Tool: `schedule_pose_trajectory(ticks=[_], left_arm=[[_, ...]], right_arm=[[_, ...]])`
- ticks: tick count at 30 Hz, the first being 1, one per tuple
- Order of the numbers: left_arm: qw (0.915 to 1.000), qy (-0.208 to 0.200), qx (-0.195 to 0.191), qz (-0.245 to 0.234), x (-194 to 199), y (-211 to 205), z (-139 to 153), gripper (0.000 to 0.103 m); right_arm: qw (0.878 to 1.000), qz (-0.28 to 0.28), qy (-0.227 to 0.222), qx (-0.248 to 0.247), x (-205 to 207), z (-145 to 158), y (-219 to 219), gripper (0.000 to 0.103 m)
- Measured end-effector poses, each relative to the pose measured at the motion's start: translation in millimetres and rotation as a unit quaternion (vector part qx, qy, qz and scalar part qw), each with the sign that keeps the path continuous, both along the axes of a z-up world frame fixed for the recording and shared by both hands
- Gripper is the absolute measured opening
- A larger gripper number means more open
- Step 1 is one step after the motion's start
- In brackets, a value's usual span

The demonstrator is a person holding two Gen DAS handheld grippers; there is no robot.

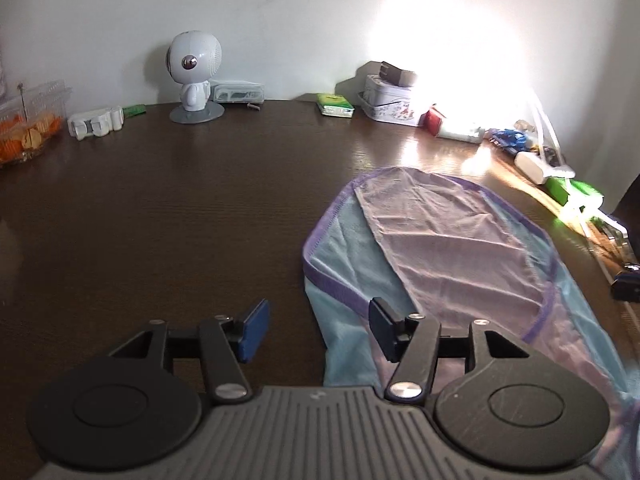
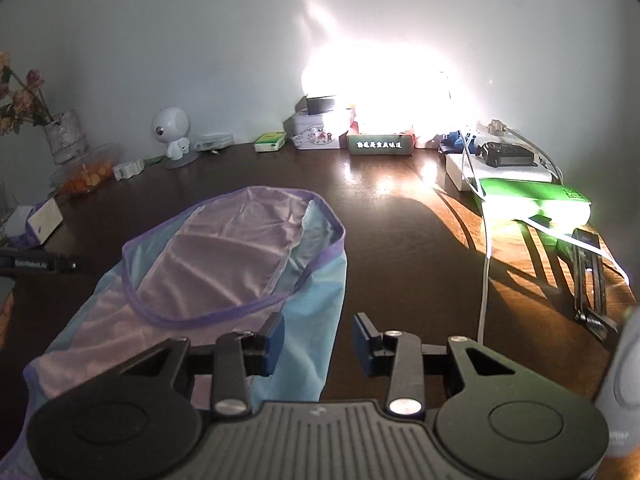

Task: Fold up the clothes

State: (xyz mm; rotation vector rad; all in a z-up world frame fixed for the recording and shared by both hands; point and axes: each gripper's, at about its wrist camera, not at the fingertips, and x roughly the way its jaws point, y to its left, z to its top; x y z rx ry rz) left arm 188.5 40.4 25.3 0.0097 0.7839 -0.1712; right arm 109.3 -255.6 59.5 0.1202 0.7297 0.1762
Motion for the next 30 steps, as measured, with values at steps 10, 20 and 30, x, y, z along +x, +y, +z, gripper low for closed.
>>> schedule_pose_trajectory(ticks=[10, 20, 30], left_arm=[[0.9995, 0.001, -0.015, 0.029, 49.9, -11.3, -18.1, 0.020], [0.9982, -0.016, 0.031, 0.049, 26.9, 3.5, -15.3, 0.002], [0.9877, -0.040, 0.067, 0.135, -87.8, 79.0, 2.5, 0.002]], right_arm=[[0.998, -0.013, 0.056, -0.022, 93.9, -26.2, 17.0, 0.021], [0.991, 0.051, 0.047, -0.114, 139.1, -32.2, 55.4, 0.004], [0.960, 0.233, 0.025, -0.155, 185.7, -29.0, 197.4, 0.004]])
